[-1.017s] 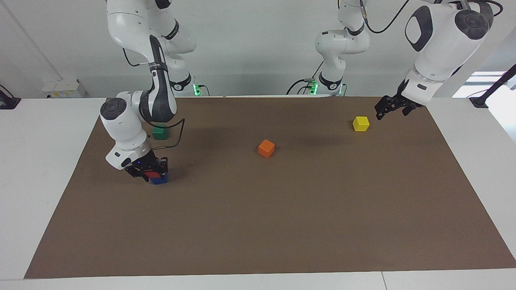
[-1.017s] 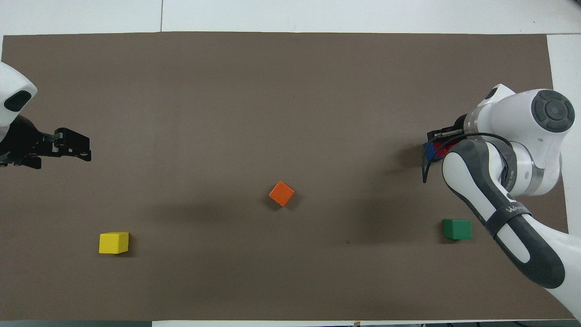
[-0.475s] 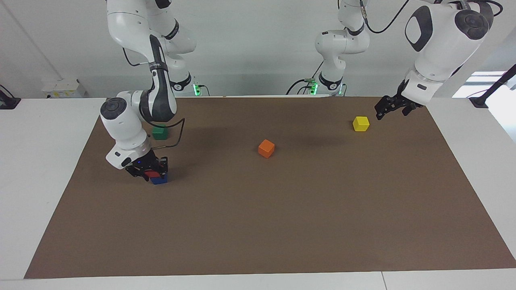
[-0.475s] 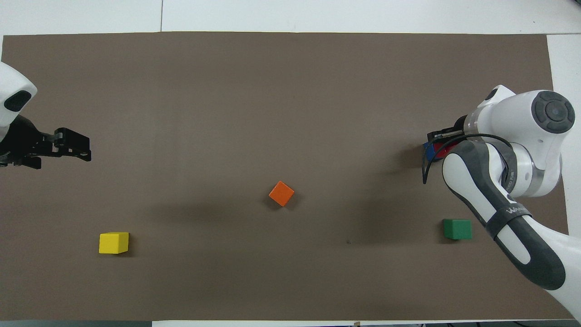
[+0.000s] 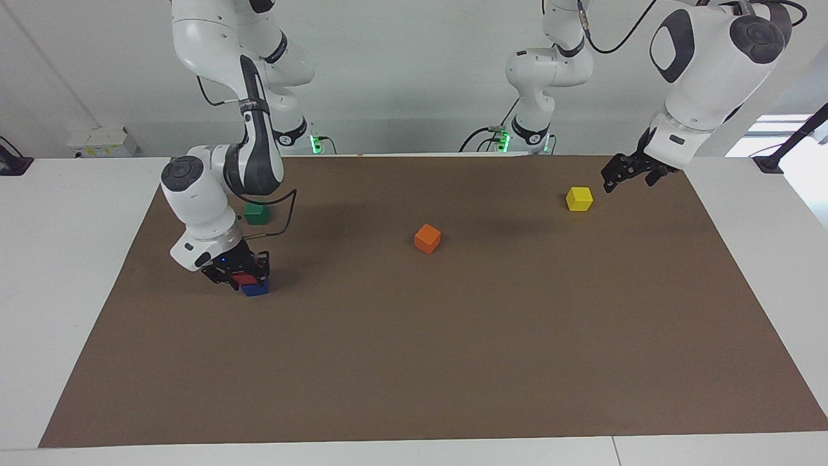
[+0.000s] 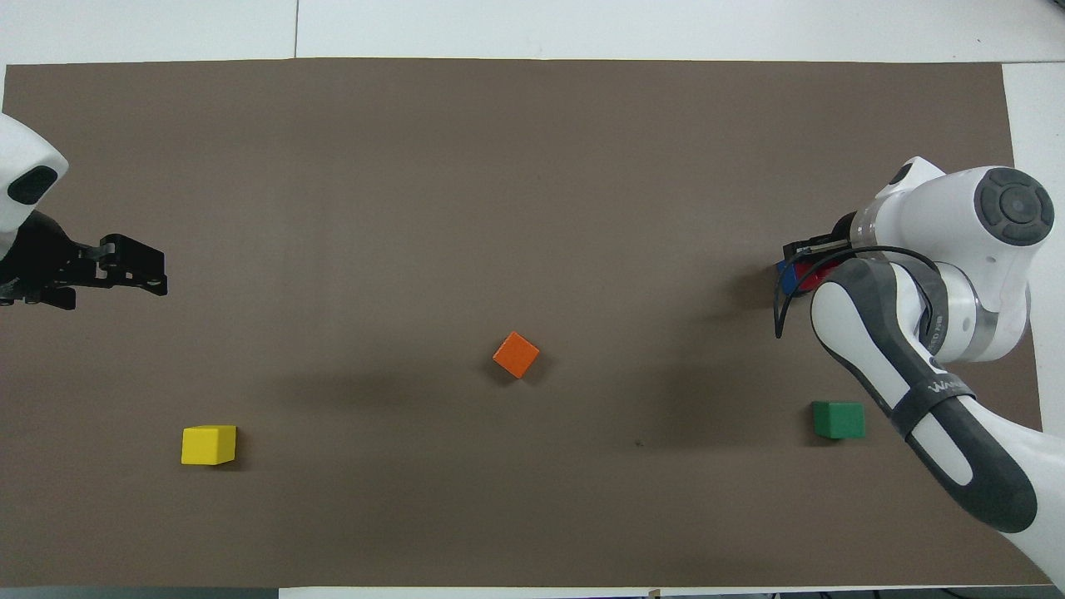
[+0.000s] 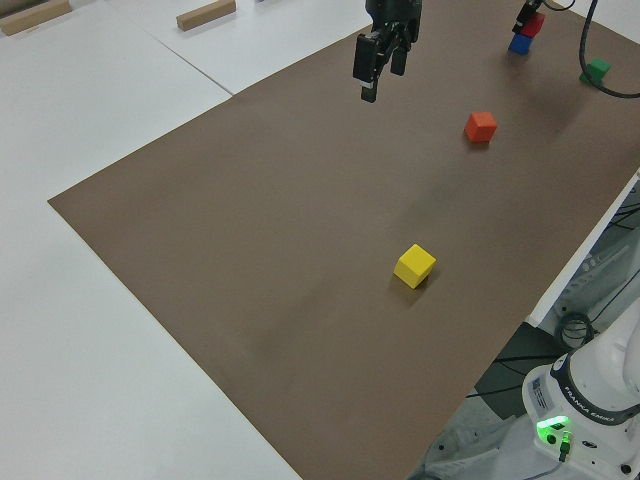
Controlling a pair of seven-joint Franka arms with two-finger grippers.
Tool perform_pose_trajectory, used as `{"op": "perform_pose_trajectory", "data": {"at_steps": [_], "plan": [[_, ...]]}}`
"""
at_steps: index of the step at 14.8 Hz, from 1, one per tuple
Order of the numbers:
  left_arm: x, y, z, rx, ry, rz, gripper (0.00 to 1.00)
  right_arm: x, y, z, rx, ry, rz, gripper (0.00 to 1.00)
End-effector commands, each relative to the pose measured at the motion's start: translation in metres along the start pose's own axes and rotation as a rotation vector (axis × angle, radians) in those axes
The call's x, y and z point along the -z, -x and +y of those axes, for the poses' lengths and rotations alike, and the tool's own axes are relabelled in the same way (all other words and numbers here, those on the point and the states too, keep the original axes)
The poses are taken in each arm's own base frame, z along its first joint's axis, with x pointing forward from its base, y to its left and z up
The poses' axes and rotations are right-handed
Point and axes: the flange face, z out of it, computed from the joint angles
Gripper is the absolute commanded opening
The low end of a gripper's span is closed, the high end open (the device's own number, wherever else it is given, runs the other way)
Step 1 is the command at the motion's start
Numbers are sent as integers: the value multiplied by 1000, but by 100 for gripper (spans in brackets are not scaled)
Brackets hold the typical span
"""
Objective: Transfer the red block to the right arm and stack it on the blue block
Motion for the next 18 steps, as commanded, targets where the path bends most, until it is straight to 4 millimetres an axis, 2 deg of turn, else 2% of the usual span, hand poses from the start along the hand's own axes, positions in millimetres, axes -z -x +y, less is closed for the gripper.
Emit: {"op": "perform_pose_trajectory", "data": {"at_steps": [1,4,6,9,10,12,18], "plan": [[1,4,-4,7,-4,-10,100,1,9,-1,12,-13,7,0],[1,4,-4,7,-4,-10,100,1,9,-1,10,-13,7,0],[1,4,-4,7,-4,-10,100,1,9,-1,10,-13,7,23],[1,4,-4,7,-4,-10,100,0,8,-1,10,-13,7,66],[1,4,-4,7,-4,-10,100,1,8,-1,9,-13,8,74],[1,4,-4,7,-4,-10,100,1,8,-1,9,-13,8,81],[1,4,-3,6,-4,-10,100,2,7,0,7,-12,10,87]]}}
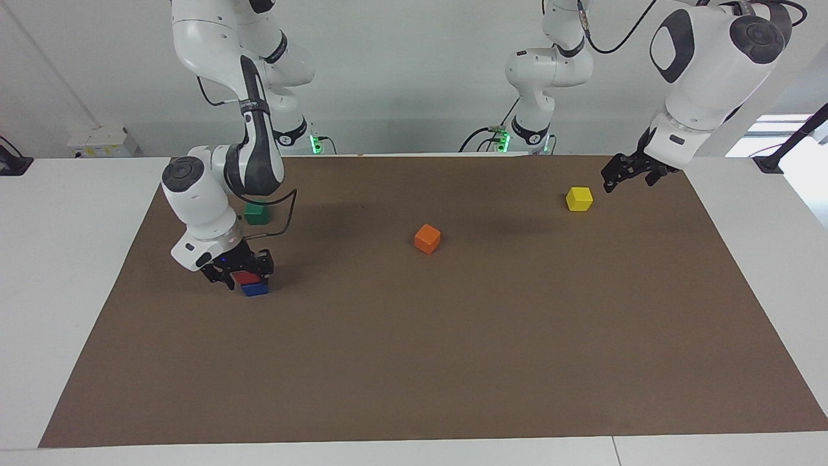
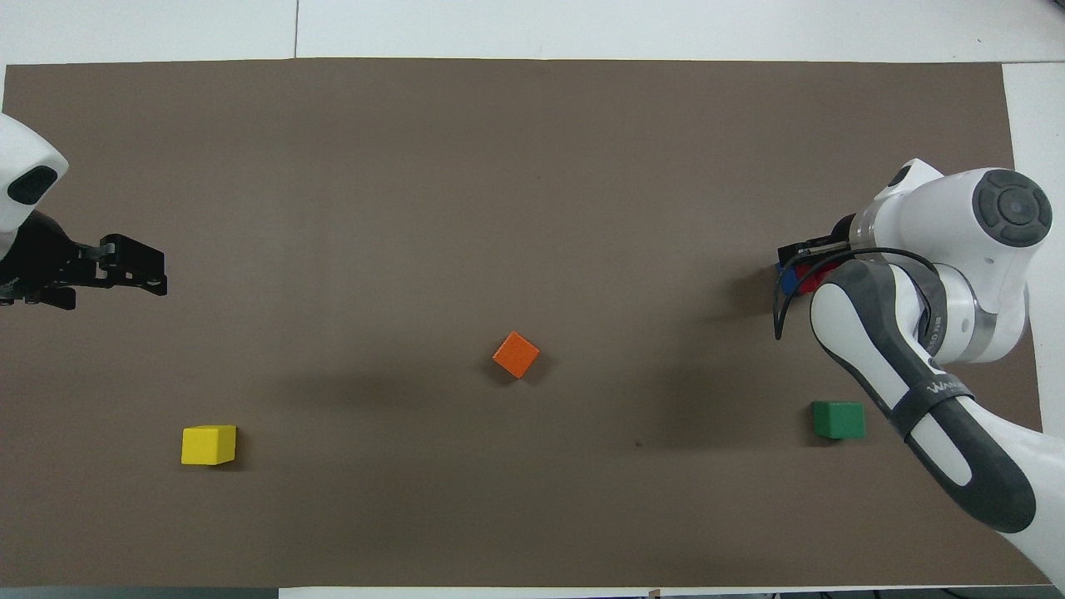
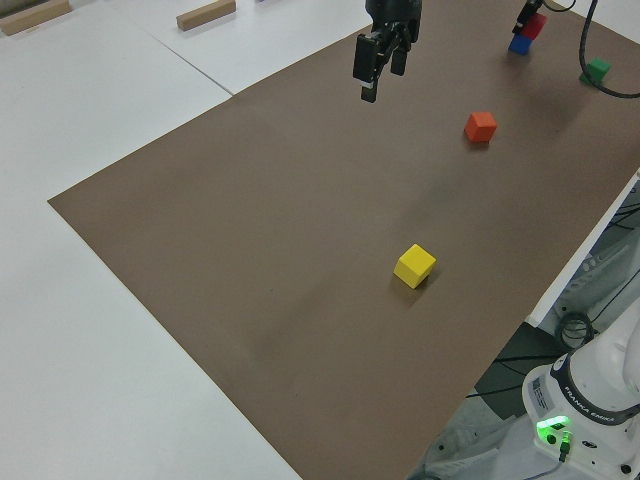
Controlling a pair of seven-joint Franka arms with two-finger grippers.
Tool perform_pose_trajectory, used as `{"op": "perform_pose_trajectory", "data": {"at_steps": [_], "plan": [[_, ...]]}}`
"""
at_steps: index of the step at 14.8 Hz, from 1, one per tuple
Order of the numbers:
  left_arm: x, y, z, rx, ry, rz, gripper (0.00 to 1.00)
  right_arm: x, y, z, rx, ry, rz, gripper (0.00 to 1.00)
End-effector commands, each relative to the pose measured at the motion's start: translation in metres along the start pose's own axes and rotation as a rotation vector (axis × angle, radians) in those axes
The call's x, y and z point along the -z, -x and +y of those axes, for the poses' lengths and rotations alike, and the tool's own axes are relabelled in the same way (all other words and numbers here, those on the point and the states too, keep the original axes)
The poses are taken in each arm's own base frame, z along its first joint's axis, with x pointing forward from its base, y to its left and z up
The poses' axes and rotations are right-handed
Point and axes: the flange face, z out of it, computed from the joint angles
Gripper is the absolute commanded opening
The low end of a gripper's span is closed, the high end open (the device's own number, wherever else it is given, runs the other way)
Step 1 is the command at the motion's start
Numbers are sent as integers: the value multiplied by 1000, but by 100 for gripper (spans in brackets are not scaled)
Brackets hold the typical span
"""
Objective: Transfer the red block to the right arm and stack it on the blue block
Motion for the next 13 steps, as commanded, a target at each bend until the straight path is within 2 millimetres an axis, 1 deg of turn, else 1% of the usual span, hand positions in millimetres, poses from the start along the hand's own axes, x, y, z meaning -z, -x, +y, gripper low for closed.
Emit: {"op": "perform_pose_trajectory", "data": {"at_steps": [1,4,7,10,13], "plan": [[1,4,-4,7,-4,-10,100,4,5,1,8,-11,17,87],[1,4,-4,7,-4,-10,100,8,1,4,4,-11,21,91],[1,4,-4,7,-4,-10,100,23,-10,5,2,-13,30,91],[1,4,-4,7,-4,-10,100,46,-19,3,-10,-25,3,91],[2,4,-3,6,-4,-9,100,80,-31,-5,-42,-37,-30,91]]}}
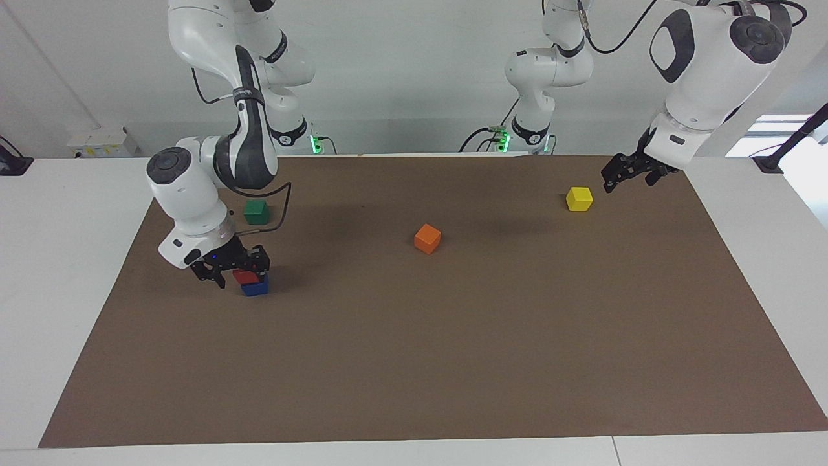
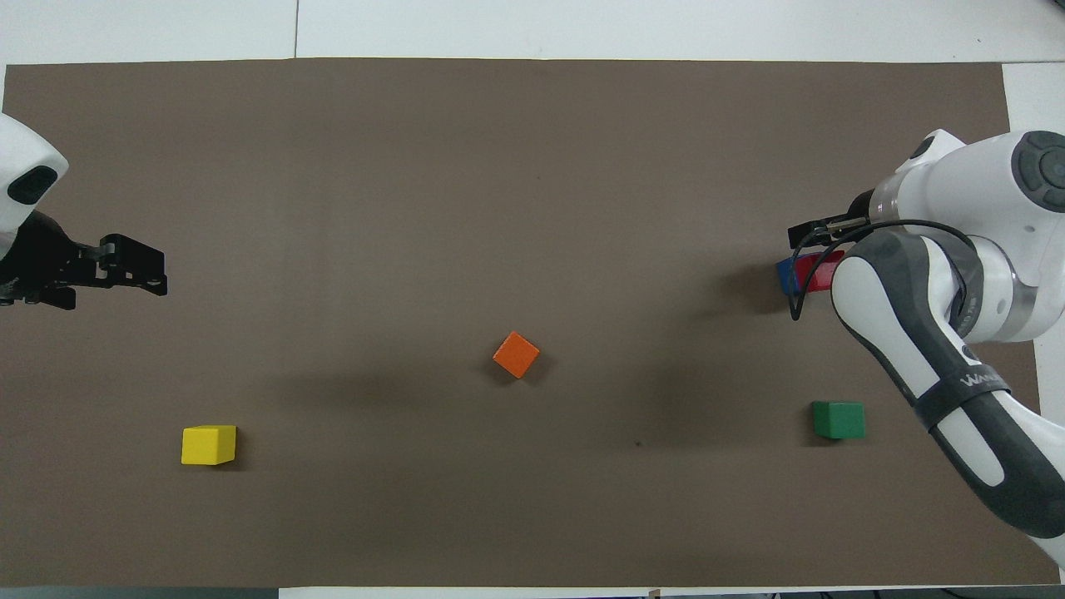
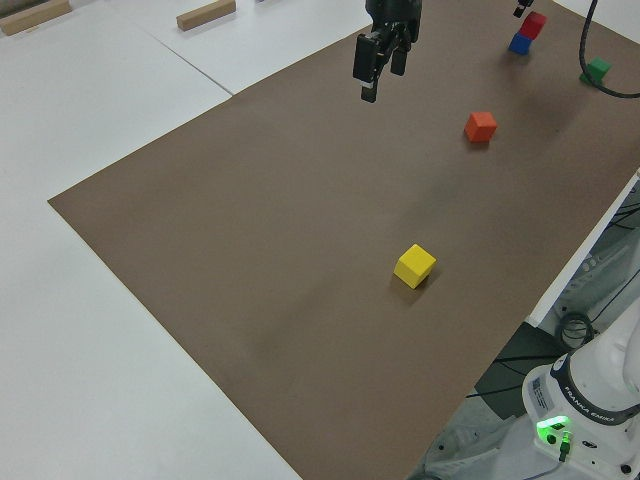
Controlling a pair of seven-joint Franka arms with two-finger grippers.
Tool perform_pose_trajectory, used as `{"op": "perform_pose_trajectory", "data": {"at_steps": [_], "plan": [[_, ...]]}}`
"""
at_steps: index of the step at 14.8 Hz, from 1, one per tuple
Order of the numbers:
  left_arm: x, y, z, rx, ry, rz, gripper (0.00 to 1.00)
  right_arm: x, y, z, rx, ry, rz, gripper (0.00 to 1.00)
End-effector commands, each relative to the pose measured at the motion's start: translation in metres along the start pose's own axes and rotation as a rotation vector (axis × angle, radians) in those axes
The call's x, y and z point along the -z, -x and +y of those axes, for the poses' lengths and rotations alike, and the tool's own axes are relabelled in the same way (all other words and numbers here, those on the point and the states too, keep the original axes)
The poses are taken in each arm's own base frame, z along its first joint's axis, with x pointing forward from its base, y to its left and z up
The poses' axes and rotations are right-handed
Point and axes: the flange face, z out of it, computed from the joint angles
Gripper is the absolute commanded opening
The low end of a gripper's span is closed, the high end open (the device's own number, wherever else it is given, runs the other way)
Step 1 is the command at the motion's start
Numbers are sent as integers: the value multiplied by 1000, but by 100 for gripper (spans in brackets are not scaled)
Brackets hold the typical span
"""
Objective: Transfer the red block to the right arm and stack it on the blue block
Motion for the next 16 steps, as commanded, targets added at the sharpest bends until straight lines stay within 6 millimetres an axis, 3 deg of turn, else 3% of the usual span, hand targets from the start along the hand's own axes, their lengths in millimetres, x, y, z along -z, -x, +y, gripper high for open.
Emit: {"op": "perform_pose_trajectory", "data": {"at_steps": [1,7,11,13,16], "plan": [[1,4,-4,7,-4,-10,100,38,-9,-8,-44,-24,-23,91],[1,4,-4,7,-4,-10,100,133,6,-27,-96,-38,-80,95],[1,4,-4,7,-4,-10,100,195,45,-29,-89,-38,-123,100],[1,4,-4,7,-4,-10,100,216,61,-25,-76,-27,-158,100],[1,4,-3,6,-4,-10,100,236,65,-15,-53,-30,-183,100]]}}
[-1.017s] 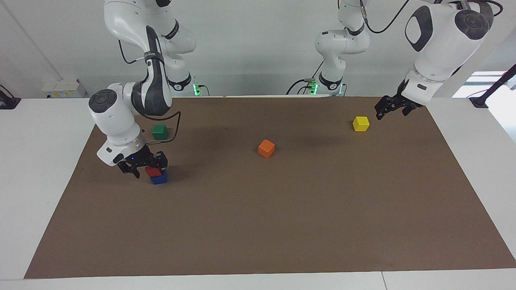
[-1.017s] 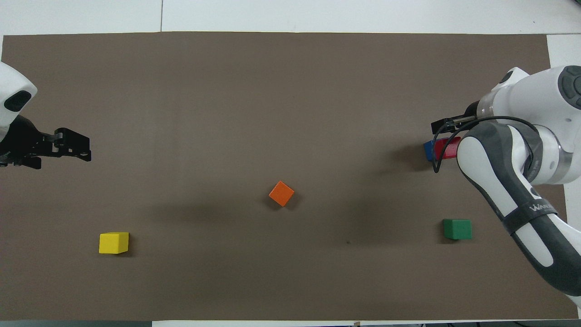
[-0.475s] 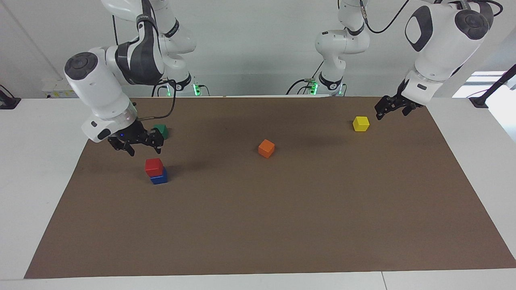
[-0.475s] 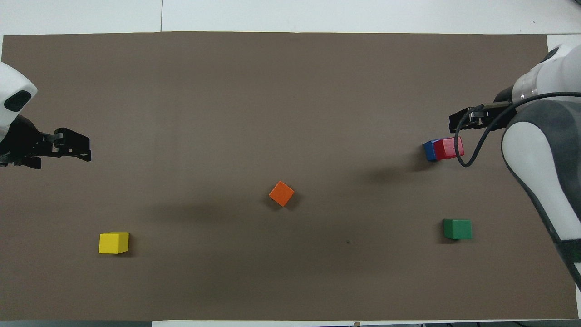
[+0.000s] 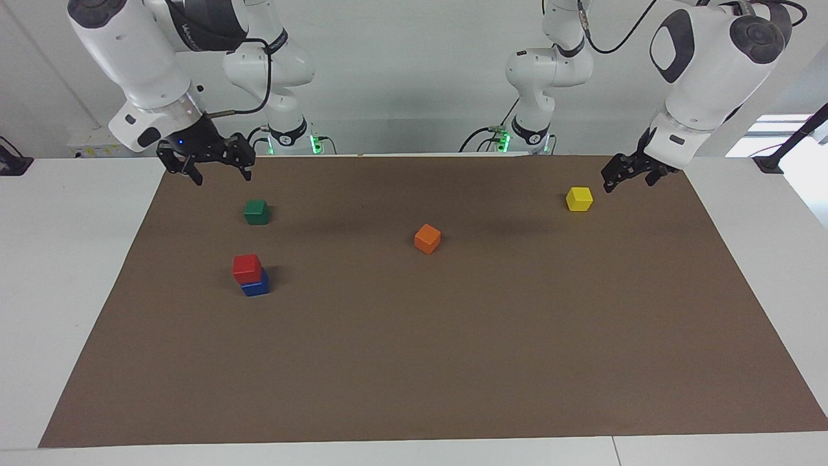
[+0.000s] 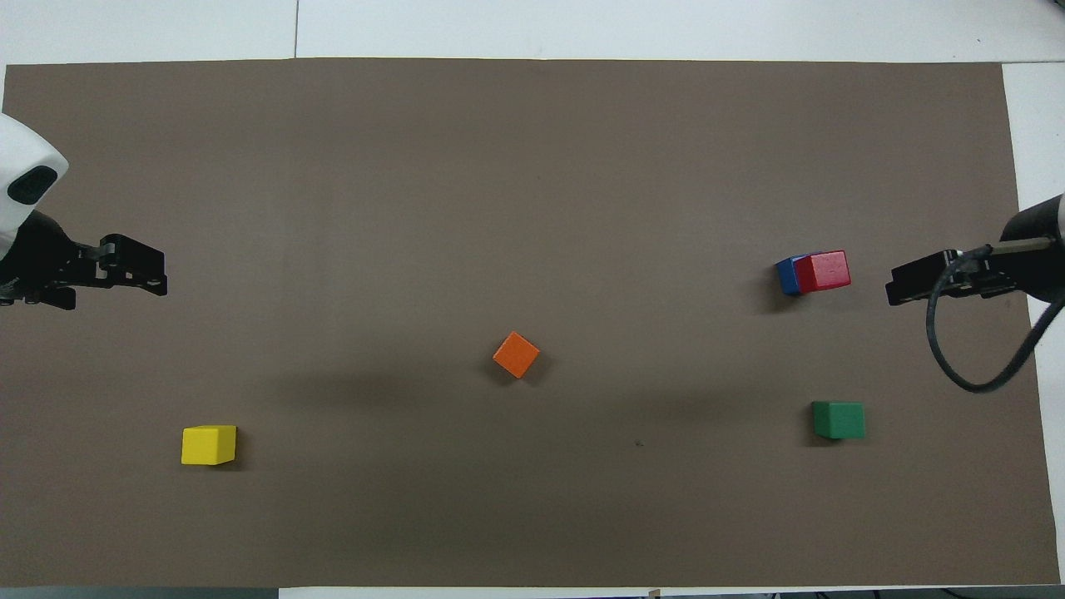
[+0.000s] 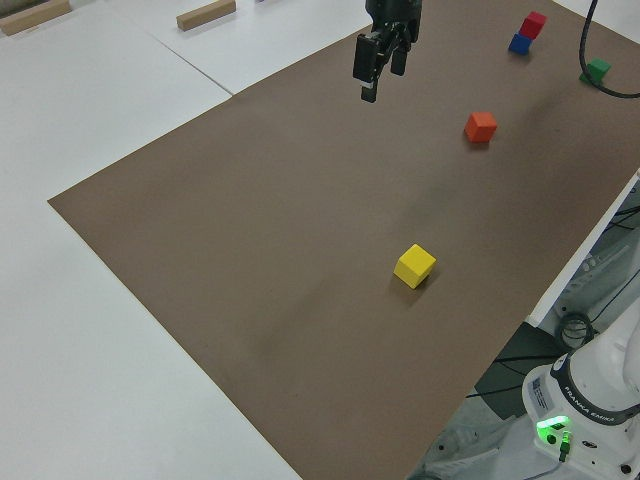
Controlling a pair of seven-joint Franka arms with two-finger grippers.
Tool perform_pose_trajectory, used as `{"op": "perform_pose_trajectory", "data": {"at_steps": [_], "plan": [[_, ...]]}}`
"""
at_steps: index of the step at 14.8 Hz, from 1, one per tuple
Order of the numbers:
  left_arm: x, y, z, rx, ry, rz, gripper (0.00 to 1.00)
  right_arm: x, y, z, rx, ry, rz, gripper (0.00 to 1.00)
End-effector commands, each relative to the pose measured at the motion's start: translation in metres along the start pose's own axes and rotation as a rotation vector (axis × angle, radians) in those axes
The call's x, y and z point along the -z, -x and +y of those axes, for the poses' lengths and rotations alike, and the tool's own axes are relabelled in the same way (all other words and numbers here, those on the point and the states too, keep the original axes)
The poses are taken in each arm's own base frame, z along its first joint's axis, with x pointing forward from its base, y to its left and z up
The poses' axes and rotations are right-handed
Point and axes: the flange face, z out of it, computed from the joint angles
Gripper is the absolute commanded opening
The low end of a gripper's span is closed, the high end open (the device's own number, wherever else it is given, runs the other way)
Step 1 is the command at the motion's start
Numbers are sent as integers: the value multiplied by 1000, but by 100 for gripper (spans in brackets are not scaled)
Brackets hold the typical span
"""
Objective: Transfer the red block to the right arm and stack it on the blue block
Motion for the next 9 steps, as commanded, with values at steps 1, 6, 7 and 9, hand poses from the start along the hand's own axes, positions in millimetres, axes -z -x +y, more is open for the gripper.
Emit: {"op": "perform_pose_trajectory", "data": {"at_steps": [1,6,7,9], "plan": [[1,4,-4,7,-4,-10,100,10,-1,19,2,16,-18,100],[1,4,-4,7,-4,-10,100,11,-3,31,-2,62,4,100],[1,4,-4,7,-4,-10,100,11,-3,32,-5,62,3,100],[1,4,-3,6,-4,-10,100,12,-3,36,-15,61,5,100]]}}
